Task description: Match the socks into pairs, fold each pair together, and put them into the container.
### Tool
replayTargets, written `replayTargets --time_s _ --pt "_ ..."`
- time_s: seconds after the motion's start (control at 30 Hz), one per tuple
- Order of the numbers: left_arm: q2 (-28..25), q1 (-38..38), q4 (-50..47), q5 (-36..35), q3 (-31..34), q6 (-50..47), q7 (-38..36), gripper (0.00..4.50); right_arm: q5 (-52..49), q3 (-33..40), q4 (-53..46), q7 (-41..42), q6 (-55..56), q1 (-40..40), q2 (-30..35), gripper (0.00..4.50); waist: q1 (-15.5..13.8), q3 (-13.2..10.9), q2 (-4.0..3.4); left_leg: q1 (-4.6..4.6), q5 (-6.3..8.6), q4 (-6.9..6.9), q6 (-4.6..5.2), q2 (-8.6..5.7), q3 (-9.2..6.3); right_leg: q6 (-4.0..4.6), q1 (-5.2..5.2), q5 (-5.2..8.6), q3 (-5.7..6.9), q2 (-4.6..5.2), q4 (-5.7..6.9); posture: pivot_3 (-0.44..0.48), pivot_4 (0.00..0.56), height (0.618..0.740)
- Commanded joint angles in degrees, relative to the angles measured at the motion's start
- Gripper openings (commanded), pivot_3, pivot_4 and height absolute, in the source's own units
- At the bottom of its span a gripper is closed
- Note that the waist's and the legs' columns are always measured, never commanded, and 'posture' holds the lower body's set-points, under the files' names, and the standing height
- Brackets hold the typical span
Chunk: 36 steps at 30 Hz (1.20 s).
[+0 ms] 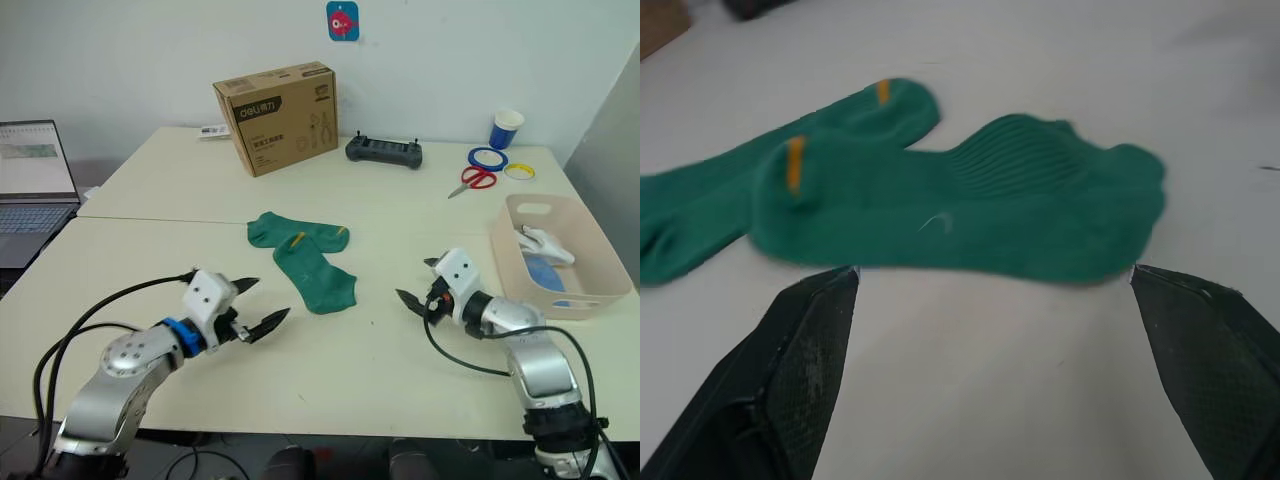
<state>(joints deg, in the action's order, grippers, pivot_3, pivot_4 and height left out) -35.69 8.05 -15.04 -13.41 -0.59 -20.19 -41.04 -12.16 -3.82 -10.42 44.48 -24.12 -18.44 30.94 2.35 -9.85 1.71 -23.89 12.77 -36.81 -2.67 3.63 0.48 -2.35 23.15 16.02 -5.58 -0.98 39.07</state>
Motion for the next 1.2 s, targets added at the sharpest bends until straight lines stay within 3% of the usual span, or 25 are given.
replayTargets --time_s 0.03,0.17,0.37,0.47,0.87,1.1,1.2 --pt "-0.99 4.34 3.35 4.36 -4.97 3.84 -2.9 4.5 -1.7 -1.86 0.18 6.45 0.83 -1.93 2.44 4.48 -0.07 0.0 0.0 0.0 0.0 0.0 0.0 0.0 0.01 0.0 -0.01 0.0 0.0 0.0 -0.02 0.0 0.15 0.74" --pt "1.14 10.65 11.04 8.35 -10.72 4.76 -3.96 4.5 -0.61 -3.5 3.24 8.13 2.91 -4.31 2.38 4.48 -0.07 0.0 0.01 -0.02 0.0 -0.01 0.01 0.0 0.0 0.01 0.01 0.0 0.0 -0.02 0.0 0.0 0.15 0.74" --pt "5.05 14.2 19.43 9.29 -12.64 6.78 -5.34 4.5 0.33 -3.6 2.95 5.8 3.29 -3.02 1.35 4.48 -0.2 0.0 0.01 -0.06 0.0 -0.02 0.01 0.01 -0.08 0.05 0.02 -0.03 0.04 -0.05 0.02 0.0 0.15 0.74" --pt "6.36 15.48 21.66 10.39 -12.55 8.51 -4.11 3.88 -0.09 -2.98 2.12 4.35 2.38 -2.5 0.72 4.5 -0.47 0.0 0.0 -0.05 0.0 -0.04 0.01 -0.01 -0.1 0.03 0.0 -0.03 0.03 -0.06 0.02 0.0 0.15 0.74" --pt "9.03 13.32 13.57 6.99 -12.43 2.52 -6.08 0.06 -0.97 -1.66 1.67 3.76 2.21 -0.61 2.24 4.5 -0.39 0.0 0.0 -0.07 0.0 -0.06 0.01 0.0 -0.09 0.0 0.0 -0.04 0.02 -0.05 0.02 0.0 0.15 0.74" --pt "9.76 10.14 -2.36 0.08 -15.72 -11.54 -9.35 0.02 -1.91 -0.34 2.56 4.53 1.61 -0.14 3.55 4.5 -0.43 0.0 0.01 -0.07 0.0 -0.06 0.01 0.0 -0.1 -0.07 0.0 0.0 0.02 -0.05 0.02 0.0 0.15 0.74" --pt "11.64 11.19 -4.94 -3.47 -17.56 -18.57 -9.43 0.02 -2.46 1.03 3.76 4.8 1.31 -0.19 4.2 4.5 -0.44 0.0 0.01 -0.07 0.0 -0.07 0.01 -0.01 -0.08 -0.08 -0.03 0.01 0.0 -0.04 0.01 0.0 0.15 0.74"
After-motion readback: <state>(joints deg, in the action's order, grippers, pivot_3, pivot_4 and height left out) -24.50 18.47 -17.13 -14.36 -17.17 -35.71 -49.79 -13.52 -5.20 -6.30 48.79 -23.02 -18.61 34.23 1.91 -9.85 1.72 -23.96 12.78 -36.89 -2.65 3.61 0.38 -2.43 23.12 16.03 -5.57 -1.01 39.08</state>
